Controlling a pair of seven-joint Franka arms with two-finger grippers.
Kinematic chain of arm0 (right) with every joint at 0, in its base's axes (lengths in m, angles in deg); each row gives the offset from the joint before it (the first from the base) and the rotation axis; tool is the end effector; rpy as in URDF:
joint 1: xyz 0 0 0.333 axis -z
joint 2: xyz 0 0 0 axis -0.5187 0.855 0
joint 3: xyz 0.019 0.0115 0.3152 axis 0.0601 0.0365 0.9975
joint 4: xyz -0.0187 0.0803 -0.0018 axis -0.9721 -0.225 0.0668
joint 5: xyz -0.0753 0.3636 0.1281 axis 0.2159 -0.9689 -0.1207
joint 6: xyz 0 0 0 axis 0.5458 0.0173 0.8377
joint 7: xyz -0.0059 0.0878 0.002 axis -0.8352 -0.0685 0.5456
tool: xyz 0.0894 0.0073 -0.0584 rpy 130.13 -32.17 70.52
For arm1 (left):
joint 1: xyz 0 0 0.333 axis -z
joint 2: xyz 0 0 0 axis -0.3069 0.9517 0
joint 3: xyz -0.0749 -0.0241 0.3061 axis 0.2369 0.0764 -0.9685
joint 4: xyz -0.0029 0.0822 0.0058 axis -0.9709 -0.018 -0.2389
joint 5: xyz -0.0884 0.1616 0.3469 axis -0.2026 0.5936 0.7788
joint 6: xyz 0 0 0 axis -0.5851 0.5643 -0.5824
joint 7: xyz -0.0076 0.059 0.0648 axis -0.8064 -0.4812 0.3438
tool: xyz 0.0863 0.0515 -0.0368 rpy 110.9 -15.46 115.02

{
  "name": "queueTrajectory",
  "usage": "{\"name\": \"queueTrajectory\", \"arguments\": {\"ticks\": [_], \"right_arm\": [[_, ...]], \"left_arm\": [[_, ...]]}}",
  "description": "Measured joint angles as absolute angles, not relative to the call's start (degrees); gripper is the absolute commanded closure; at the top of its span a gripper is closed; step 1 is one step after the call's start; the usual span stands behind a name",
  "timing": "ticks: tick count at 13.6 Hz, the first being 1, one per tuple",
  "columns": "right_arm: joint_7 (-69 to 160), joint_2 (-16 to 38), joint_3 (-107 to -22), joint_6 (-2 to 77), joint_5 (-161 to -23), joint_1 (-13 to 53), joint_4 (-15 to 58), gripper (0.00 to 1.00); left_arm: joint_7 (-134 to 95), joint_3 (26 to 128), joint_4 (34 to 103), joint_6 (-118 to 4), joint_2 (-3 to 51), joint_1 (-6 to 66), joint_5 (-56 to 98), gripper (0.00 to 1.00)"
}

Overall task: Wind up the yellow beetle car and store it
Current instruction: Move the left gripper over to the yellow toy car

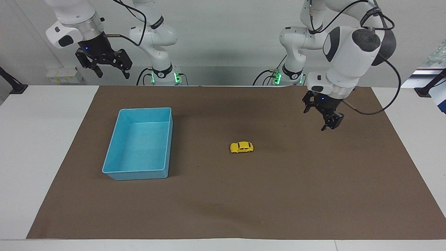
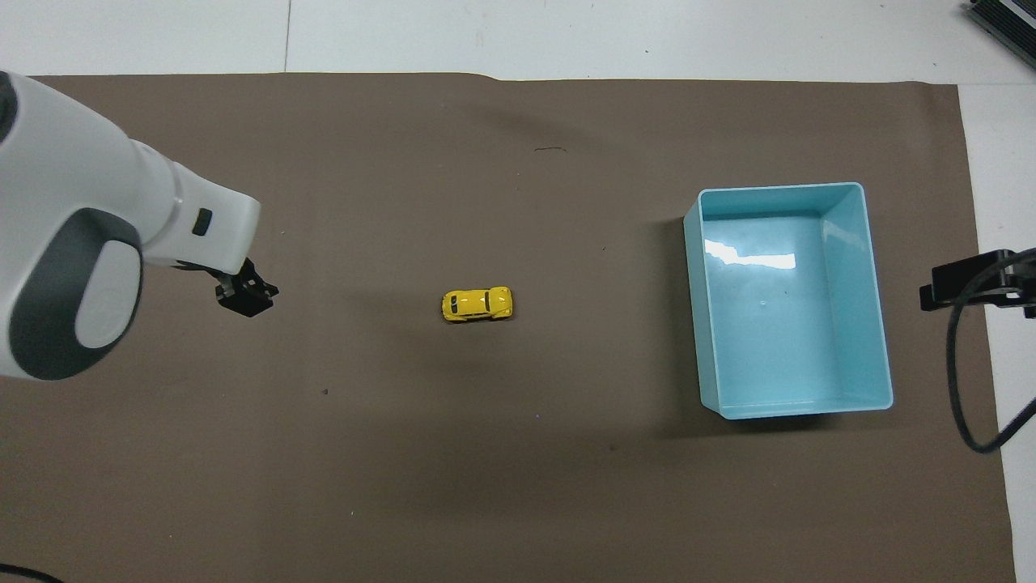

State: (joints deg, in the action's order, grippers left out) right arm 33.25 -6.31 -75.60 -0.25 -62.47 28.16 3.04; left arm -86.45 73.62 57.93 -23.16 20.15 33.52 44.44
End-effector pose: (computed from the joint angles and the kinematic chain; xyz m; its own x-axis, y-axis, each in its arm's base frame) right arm 0.5219 -0.0049 0.6719 0.9944 -0.0889 -0.0566 -0.0900 -0.9958 -0.0164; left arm 0.5723 -0.1615 0.5167 0.3987 -0.9168 0.0216 -0.9171 -0.3986 0.0100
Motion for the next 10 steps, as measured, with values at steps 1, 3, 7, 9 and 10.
{"name": "queueTrajectory", "arguments": {"ticks": [1, 3, 7, 9, 10], "right_arm": [[33.2, -6.3, -75.6, -0.3, -62.5, 28.2, 3.0, 0.00], [33.2, -6.3, -75.6, -0.3, -62.5, 28.2, 3.0, 0.00], [33.2, -6.3, -75.6, -0.3, -62.5, 28.2, 3.0, 0.00], [33.2, -6.3, -75.6, -0.3, -62.5, 28.2, 3.0, 0.00], [33.2, -6.3, -75.6, -0.3, -62.5, 28.2, 3.0, 0.00]], "left_arm": [[-87.5, 73.7, 59.2, -24.8, 20.7, 34.8, 44.4, 0.00], [-89.1, 73.7, 62.4, -28.5, 21.6, 37.3, 44.4, 0.00], [-87.8, 73.7, 66.3, -35.7, 23.9, 42.8, 44.4, 0.00], [-86.4, 73.7, 66.4, -37.5, 24.6, 45.5, 44.4, 0.00], [-86.2, 73.7, 66.4, -37.8, 24.6, 46.4, 44.4, 0.00]]}}
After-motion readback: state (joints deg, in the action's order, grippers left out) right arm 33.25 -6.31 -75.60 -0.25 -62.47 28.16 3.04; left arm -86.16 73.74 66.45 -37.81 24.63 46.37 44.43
